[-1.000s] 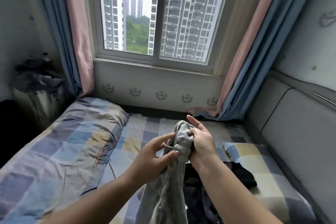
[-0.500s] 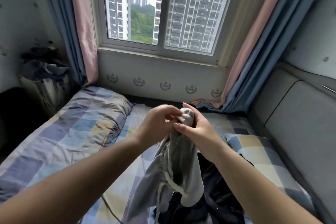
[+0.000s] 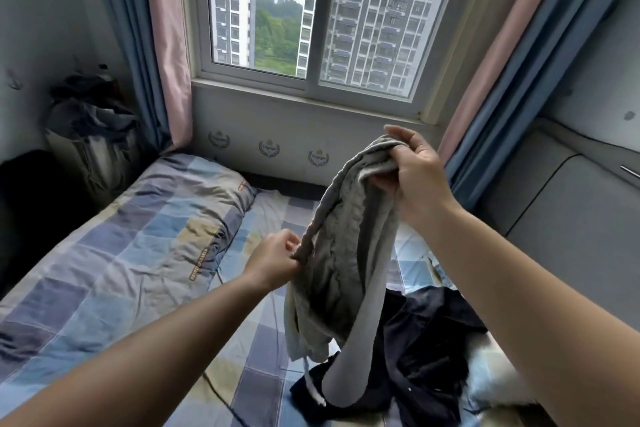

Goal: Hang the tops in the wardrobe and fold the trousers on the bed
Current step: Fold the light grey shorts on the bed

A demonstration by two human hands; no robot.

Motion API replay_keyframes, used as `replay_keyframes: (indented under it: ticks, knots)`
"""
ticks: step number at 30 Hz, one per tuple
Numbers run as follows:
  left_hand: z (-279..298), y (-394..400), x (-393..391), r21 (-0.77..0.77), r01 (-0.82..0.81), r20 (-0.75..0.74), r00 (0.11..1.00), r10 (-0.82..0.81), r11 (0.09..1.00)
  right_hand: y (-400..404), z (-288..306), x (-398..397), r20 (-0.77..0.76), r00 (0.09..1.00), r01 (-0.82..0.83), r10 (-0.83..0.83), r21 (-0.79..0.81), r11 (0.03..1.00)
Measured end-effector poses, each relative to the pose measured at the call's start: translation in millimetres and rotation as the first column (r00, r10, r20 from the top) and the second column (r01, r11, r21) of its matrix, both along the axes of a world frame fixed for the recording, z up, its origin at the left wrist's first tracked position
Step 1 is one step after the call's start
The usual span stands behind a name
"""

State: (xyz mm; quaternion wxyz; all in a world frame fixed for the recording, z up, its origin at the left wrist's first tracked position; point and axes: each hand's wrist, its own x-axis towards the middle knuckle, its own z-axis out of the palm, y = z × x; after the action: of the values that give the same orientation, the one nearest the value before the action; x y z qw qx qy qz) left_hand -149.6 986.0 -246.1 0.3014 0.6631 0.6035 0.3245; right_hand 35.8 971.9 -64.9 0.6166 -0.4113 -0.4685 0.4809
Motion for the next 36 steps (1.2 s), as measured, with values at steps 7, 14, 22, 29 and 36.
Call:
replay_keyframes:
  ticks: [7, 14, 22, 29, 36]
  knots:
    - [-50, -33, -34, -0.526, -0.237, 0.201, 0.898, 0.39, 0.817, 3, 13, 5, -0.286, 0.956, 0.044, -0.06, -0.061, 0.997]
    - [-60, -57, 8, -0.793, 0.151, 0.578, 0.491, 0.651, 0.59, 1, -9, -1, -0.298, 0.951, 0.038, -0.078, -0.138, 0.99]
    - [-64, -31, -40, -0.735, -0.219, 0.582, 0.282, 0.763, 0.642, 3, -69, 72, 0.344, 0.918, 0.277, -0.198, -0.195, 0.941]
    - [-36, -24, -94, -0.545, -0.429, 0.586, 0.42, 0.693, 0.72, -20, -161, 141, 0.924, -0.239, 0.32, 0.299, -0.215, 0.923]
    - [-49, -58, -130, -0.515, -0.448, 0.432, 0.6, 0.673, 0.731, -33, -220, 106, 0.865, -0.169, 0.283, 0.473, -0.417, 0.863]
